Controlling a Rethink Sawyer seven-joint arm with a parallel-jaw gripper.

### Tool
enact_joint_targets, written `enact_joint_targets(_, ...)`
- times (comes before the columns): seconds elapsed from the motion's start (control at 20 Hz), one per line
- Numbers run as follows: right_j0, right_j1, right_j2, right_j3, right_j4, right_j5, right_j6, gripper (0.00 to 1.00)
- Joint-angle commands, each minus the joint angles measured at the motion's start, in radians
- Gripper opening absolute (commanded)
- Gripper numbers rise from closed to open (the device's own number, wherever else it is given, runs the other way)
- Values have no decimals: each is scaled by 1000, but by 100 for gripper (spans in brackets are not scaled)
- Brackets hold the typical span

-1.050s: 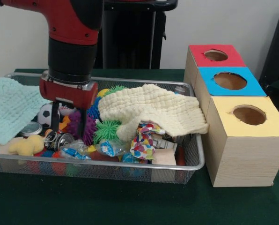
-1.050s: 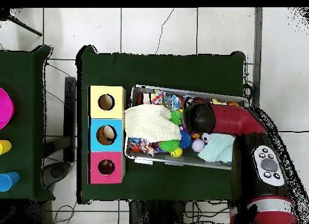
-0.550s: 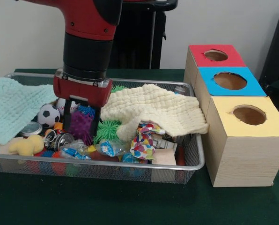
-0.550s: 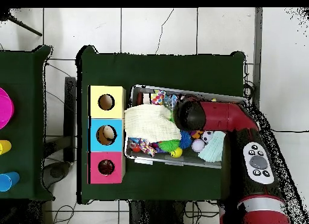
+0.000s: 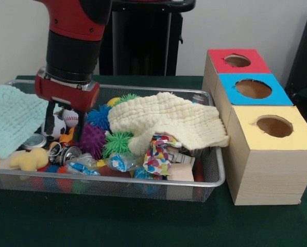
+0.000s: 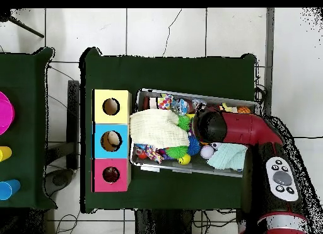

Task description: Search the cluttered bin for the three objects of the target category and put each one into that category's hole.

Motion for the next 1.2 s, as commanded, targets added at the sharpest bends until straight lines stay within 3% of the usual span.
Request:
enact_joint_targets(0.05,-31,63,-27,69,-46,-83,80,100)
enact_joint_targets(0.3,-20,135,-78,67,-55,-239,151,100)
enact_joint_targets(0.65,-48,196,-81,77,-29,-416,143,100)
enact_joint_targets(0.95,-55,232,-87,69,-1,-457,131,100)
enact_joint_targets(1.2,-41,260,-119,61,38,-383,132,100)
